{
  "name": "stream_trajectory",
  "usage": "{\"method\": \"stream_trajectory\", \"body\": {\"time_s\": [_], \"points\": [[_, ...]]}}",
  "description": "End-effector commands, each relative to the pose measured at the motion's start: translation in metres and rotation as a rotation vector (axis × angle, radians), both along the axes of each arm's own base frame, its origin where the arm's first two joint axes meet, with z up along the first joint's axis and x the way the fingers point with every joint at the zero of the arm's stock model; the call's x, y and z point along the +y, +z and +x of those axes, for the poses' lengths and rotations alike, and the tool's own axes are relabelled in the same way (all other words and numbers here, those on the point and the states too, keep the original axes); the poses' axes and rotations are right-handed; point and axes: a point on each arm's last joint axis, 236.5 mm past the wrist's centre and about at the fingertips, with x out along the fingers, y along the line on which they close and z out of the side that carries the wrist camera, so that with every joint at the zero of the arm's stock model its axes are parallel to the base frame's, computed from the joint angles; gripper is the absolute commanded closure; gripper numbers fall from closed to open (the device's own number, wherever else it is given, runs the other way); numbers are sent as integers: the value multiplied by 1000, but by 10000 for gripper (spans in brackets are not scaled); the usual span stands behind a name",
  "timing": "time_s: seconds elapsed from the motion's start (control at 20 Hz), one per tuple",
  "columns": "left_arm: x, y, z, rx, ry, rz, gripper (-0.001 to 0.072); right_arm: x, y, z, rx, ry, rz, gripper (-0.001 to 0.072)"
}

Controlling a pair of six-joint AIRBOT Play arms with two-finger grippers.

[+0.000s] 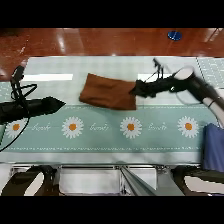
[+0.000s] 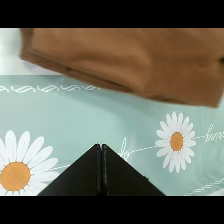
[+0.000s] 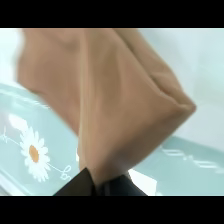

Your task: Fold the shirts.

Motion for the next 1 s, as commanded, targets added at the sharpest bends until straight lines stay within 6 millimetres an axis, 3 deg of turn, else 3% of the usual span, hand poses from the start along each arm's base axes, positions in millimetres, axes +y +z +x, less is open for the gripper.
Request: {"method": "stream_trajectory", "body": {"time_s": [0.0, 0.1, 0.25, 0.45, 0.65, 0.95], "points": [[-3, 0, -2, 7, -7, -11, 689, -52, 74, 25, -127, -37, -142, 689], [-4, 1, -2, 8, -7, -19, 689, -85, 116, 29, -167, -92, -146, 689], [-4, 1, -2, 8, -7, -19, 689, -140, 168, 20, -211, -178, -176, 689], [-4, 1, -2, 8, -7, -19, 689, -227, 213, -11, -226, -398, -201, 689], [-4, 1, -2, -6, -23, -7, 689, -298, 229, -70, -152, -614, -236, 689], [-2, 4, 4, -31, -9, -2, 689, -370, 215, -187, 64, -906, -413, 689]]}}
